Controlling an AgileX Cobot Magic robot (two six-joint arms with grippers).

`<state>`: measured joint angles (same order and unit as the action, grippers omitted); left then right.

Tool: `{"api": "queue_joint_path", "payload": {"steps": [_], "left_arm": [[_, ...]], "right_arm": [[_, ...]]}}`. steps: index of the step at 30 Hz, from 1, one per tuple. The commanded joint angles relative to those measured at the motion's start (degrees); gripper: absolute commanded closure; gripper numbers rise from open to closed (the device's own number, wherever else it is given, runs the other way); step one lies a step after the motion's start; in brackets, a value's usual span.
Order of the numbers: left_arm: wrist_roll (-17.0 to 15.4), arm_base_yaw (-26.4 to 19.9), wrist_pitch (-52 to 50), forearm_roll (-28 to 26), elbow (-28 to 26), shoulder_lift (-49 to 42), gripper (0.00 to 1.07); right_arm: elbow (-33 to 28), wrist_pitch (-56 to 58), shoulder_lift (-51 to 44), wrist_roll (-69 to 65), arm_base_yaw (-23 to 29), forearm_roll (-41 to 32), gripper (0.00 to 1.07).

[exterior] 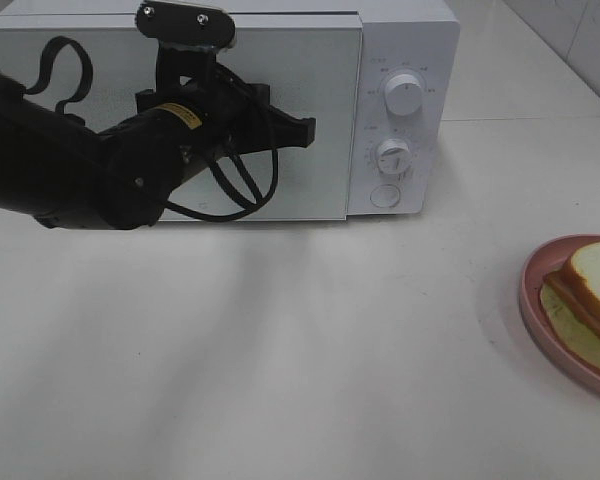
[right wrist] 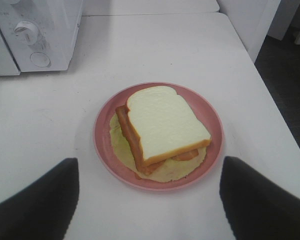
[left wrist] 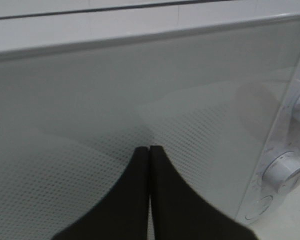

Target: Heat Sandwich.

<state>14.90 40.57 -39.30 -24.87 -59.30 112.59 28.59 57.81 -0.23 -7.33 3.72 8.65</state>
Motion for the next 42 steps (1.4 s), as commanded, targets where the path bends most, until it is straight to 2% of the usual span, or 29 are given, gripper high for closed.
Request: {"api": "queue_joint_path", "payload": {"steps": [1,8,17,21,25,30,36,37,38,39,40,42], "left_arm": [[1.3,-1.0,-1.8,-2.9,-3.6,1.2,1.07],[5.5,-1.0,-0.3,-7.1,-8.0,3.4,1.07],[6.2,-0.6,3.6,-7.4,-8.4,3.2,1.07],[6.3,-0.3,5.4,-7.5,-7.5,2.8,1.07],[6.6,1.1,5.4,-7.6,-2.9,0.3,1.07],[6.6,1.7,5.6,-7.6,-0.5,-1.7,1.07],[6.6,2.0,16.1,-7.6,3.4,-7.6,1.07],[6.6,2.0,18.6,-7.6,3.8,-8.3,1.05],[6.6,2.0,23.1,-7.5,4.5,-9.7,0.92],[6.6,2.0,23.1,-7.5,4.5,-9.7,0.92],[6.6,2.0,25.3,-7.5,4.6,-10.3,0.81],[6.6,2.0,30.1,-7.5,4.9,-11.7,0.50]], "right_arm": [[-0.1,-0.7,-1.5,0.7,-0.5,-0.1,0.32],[-0.1,-0.7,-1.5,0.7,-0.5,-0.1,0.32],[-0.1,-0.7,-1.5,0.7,-0.5,-0.1,0.32],[-0.1,-0.7,-1.5,0.7,-0.5,-0.1,0.32],[-0.1,-0.7,-1.5,0.7,-0.5,-0.1,0.32],[-0.1,-0.7,-1.5,0.7,-0.5,-0.1,0.32],[-0.1,-0.7,-1.5,0.7,-0.5,-0.1,0.32],[-0.1,-0.7,-1.5,0.7,-0.5,-0.1,0.32],[-0.1,-0.7,-1.5,0.7,-0.5,-0.1,0.32],[-0.1,-0.7,-1.5,0.7,-0.5,-0.1,0.32],[-0.1,-0.7,-1.5,0.7,-0.5,-0.1,0.32],[-0.1,-0.7,-1.5,0.7,-0.5,-0.1,0.32]]}}
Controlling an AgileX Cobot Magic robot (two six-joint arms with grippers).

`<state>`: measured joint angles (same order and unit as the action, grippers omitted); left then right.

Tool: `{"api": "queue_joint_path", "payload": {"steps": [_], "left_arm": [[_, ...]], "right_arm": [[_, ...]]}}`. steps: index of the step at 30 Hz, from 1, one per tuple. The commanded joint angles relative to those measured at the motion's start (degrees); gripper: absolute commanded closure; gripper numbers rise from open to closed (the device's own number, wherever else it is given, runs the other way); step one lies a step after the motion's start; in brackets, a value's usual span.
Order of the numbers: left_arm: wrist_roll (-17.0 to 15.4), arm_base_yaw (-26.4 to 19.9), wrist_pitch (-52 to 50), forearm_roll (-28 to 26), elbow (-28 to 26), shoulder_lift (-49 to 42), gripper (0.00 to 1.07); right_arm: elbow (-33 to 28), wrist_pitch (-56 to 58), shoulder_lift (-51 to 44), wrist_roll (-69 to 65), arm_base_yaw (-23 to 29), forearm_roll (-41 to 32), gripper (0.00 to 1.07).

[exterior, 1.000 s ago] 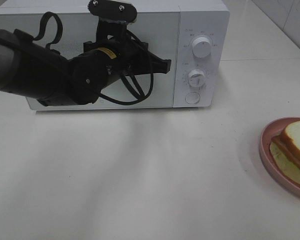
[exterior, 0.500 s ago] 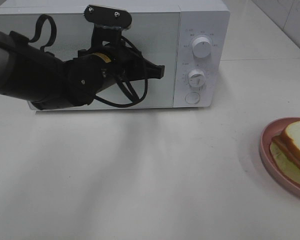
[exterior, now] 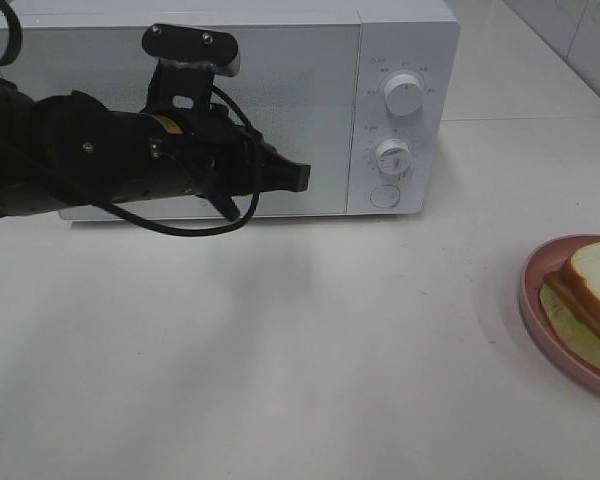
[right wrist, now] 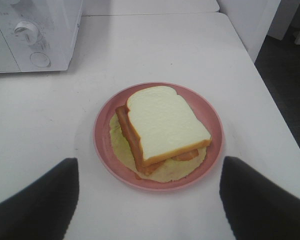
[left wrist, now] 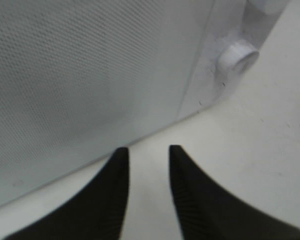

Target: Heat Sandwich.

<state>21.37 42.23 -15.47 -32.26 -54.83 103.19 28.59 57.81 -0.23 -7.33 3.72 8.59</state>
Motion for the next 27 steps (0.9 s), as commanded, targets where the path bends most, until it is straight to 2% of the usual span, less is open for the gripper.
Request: {"api": "queue_joint_path", "payload": {"steps": [1,2,3,9,11,17,21,22,24,27], "left_arm": [[0.2,0.3,9.6,-0.2,0.4,-3.4,0.12],[0.2,0.3,9.6,-0.2,0.4,-3.4,0.12],[0.1,0.3,11.6,-0.2,0.3,-3.6,0.05],[1.0,0.3,23.4,3.8,0.3,-5.5,0.09],[1.0,0.3,30.4,7.4,0.3,-6.7,0.09],[0.2,-1.5,42.5,9.2,0.3,-9.1,0.09],[-2.8,-6.9,51.9,9.2,0.3,-11.6,0.09],[-2.8,-6.9,51.9,9.2,0.3,-11.6,0.09],[-3.0,-11.3,57.6,9.2,0.3,-13.5,0.09],[-3.0,-13.9,60.8,9.3,0.3,-15.0,0.09]], "right_arm": [[-0.1,-0.7,-1.5,0.7,-0.5,-0.1,0.32],[-0.1,-0.7,-1.5,0.7,-0.5,-0.1,0.32],[-0.1,-0.7,-1.5,0.7,-0.5,-0.1,0.32],[-0.1,-0.7,-1.5,0.7,-0.5,-0.1,0.32],[-0.1,-0.7,-1.5,0.7,-0.5,-0.1,0.32],[-0.1,-0.7,-1.5,0.7,-0.5,-0.1,0.32],[-0.1,-0.7,-1.5,0.7,-0.5,-0.1,0.32],[-0.1,-0.7,-1.5,0.7,-0.5,-0.1,0.32],[-0.1,-0.7,-1.5,0.7,-0.5,-0.1,0.32],[-0.1,-0.7,-1.5,0.7,-0.5,-0.1,0.32]]}}
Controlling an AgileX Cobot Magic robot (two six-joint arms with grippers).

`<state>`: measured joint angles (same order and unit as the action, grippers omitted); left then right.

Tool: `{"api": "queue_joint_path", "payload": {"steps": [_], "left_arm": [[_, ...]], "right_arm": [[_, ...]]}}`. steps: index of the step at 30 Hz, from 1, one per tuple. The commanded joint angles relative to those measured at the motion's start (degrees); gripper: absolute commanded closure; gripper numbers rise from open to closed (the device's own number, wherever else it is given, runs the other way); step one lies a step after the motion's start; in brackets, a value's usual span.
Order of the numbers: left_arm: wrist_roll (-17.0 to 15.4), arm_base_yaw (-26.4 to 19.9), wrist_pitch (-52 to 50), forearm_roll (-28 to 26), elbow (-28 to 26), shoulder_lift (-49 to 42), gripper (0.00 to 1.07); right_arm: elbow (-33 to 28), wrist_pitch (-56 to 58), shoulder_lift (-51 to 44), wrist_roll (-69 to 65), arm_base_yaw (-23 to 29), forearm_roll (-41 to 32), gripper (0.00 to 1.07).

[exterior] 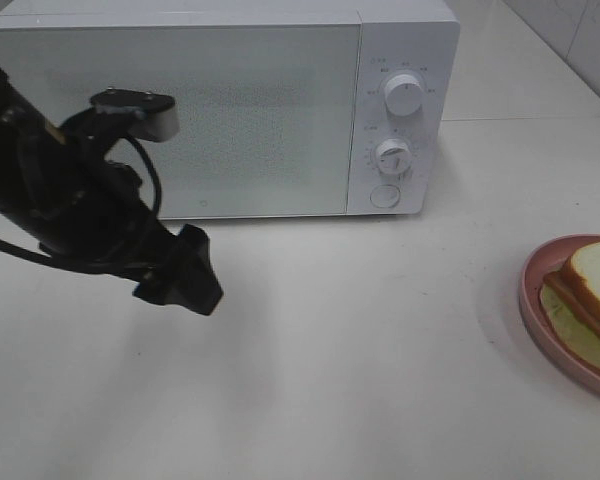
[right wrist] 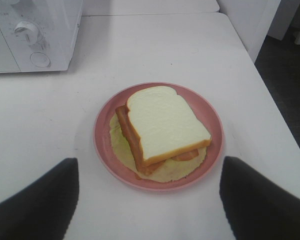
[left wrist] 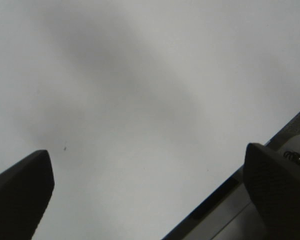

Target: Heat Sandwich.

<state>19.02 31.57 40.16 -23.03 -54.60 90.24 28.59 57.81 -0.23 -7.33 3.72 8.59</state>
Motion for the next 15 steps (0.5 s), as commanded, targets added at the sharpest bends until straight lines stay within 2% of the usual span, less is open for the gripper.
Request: {"api": "queue_joint_path", "payload": {"steps": [1,3,5,7,9,12,13,15], "left_arm": [[-0.7,-4.8,6.8,0.1,0.1,-2.9,0.09],[-0.8,-9.0,10.7,0.0,0.1,-5.0,0.09],[-1.0,-10.5,12.0,0.0,0.1,-5.8,0.09],[-1.9,-15.0,15.1,0.5,0.1,-8.3,0.09],[-2.1,-16.3,15.9,0.8,0.1,-8.9,0.09],[-2.2,-22.7,19.4,2.4,0.1,-11.3,0.09],[-2.2,-22.7,19.4,2.4,0.1,-11.3,0.09],[-2.9,-27.8,21.7,2.9,0.1,-12.8,0.09]], "right_arm": [[-0.1,-0.7,-1.5,0.7,-0.5,-0.1,0.32],[-0.1,-0.7,-1.5,0.7,-0.5,-0.1,0.32],[-0.1,-0.7,-1.5,0.7,-0.5,-0.1,0.32],[-0.1,-0.7,-1.5,0.7,-0.5,-0.1,0.32],[-0.1,-0.7,-1.5,0.7,-0.5,-0.1,0.32],[-0.1,-0.7,-1.5,0.7,-0.5,-0.1,0.32],[-0.1,-0.7,-1.5,0.7,-0.5,-0.1,0.32],[-0.1,-0.7,-1.5,0.7,-0.5,-0.1,0.32]]}}
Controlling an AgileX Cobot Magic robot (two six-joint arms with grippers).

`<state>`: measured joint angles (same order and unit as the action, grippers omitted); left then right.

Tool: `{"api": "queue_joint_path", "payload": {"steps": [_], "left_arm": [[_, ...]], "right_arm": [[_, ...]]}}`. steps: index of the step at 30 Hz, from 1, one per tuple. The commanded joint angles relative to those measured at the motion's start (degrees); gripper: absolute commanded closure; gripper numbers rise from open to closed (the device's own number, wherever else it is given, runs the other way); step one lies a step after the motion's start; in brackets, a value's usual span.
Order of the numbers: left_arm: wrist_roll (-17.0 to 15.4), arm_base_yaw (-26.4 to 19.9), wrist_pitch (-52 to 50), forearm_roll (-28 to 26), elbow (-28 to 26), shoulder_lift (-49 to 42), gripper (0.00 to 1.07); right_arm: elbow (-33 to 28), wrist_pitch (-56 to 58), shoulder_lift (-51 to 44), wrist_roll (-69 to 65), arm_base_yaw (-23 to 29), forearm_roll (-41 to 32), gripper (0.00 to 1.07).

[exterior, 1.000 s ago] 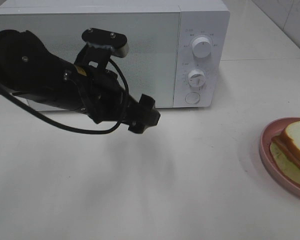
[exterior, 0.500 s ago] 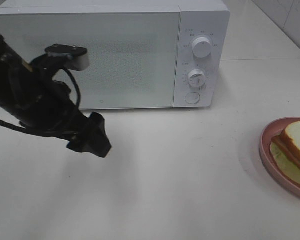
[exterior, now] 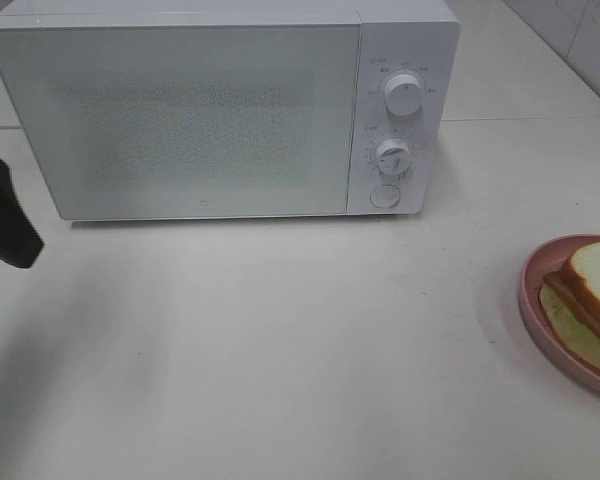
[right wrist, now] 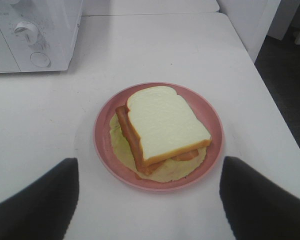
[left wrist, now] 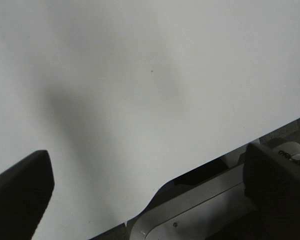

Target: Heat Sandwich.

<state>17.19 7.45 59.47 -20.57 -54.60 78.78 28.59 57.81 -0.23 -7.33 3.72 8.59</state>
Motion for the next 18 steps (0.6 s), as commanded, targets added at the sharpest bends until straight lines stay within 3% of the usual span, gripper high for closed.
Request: {"api": "queue_joint_path", "payload": {"steps": [1,6,11,18], "left_arm": [[-1.9,-5.5,2.8,0.5,0.1,-2.0,0.09],[-5.1,-11.9,4.2,2.2,0.1,-5.1,0.09],[-9.3,-12.7,5.9,7.2,0.3,-9.5,0.09],[-10.5,-12.7,5.2,10.4,6.1,-19.7,0.09]], "right_arm": [[-0.1,-0.7,-1.5,0.7,-0.5,-0.1,0.32],[-0.1,-0.7,-1.5,0.7,-0.5,-0.1,0.32],[-0.1,-0.7,-1.5,0.7,-0.5,-0.1,0.32],[-0.1,-0.7,-1.5,0.7,-0.5,-0.1,0.32]]}}
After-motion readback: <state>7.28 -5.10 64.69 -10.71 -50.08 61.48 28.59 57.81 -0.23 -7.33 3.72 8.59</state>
